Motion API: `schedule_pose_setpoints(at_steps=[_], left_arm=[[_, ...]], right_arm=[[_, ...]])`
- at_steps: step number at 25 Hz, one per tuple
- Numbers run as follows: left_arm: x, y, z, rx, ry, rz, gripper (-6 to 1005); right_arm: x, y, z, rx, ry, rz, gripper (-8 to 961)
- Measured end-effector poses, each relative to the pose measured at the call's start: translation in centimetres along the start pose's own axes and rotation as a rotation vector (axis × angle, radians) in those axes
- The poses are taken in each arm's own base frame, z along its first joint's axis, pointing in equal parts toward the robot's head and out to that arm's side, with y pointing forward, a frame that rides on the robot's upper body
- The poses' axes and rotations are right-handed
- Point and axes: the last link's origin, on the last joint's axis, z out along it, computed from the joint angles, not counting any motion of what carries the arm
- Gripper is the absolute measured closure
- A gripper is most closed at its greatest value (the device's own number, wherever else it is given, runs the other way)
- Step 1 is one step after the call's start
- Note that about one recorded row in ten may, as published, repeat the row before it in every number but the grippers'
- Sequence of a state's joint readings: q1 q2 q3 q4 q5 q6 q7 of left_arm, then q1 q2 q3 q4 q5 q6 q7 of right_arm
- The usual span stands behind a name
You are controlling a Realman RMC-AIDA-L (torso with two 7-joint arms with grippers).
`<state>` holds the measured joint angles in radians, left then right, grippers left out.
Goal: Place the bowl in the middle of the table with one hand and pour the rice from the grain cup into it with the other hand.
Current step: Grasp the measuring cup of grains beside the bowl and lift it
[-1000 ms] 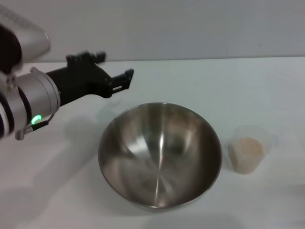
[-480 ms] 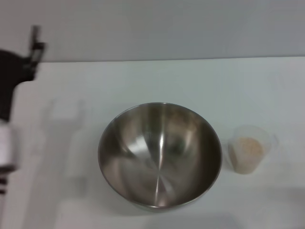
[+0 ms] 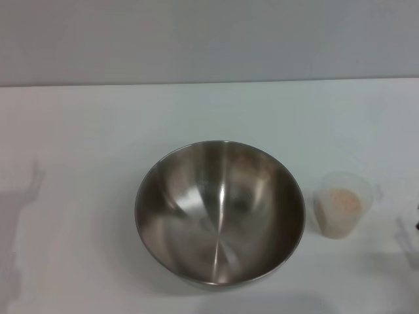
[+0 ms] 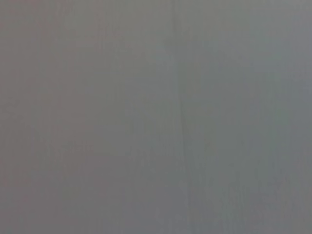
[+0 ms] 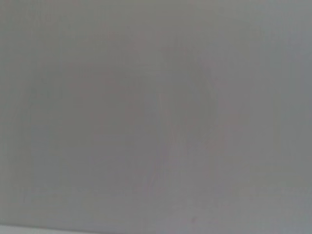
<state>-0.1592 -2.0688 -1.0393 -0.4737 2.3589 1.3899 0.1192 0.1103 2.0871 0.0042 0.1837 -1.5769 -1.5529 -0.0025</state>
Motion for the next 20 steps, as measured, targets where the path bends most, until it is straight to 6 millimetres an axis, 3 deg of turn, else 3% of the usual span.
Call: schedule_pose_setpoints(at_steps=[11, 20], left_arm=[[-0.1, -0.8, -1.3, 0.013, -0.004, 0.008, 139], [0.2, -0.7, -1.4, 0.013, 0.022, 0.002, 139]], right_arm=[[1.1, 1.5, 2.8, -0.069, 0.087, 0.009, 176], [1.6, 2.4, 3.4, -0.112, 0.125, 0.014, 174]])
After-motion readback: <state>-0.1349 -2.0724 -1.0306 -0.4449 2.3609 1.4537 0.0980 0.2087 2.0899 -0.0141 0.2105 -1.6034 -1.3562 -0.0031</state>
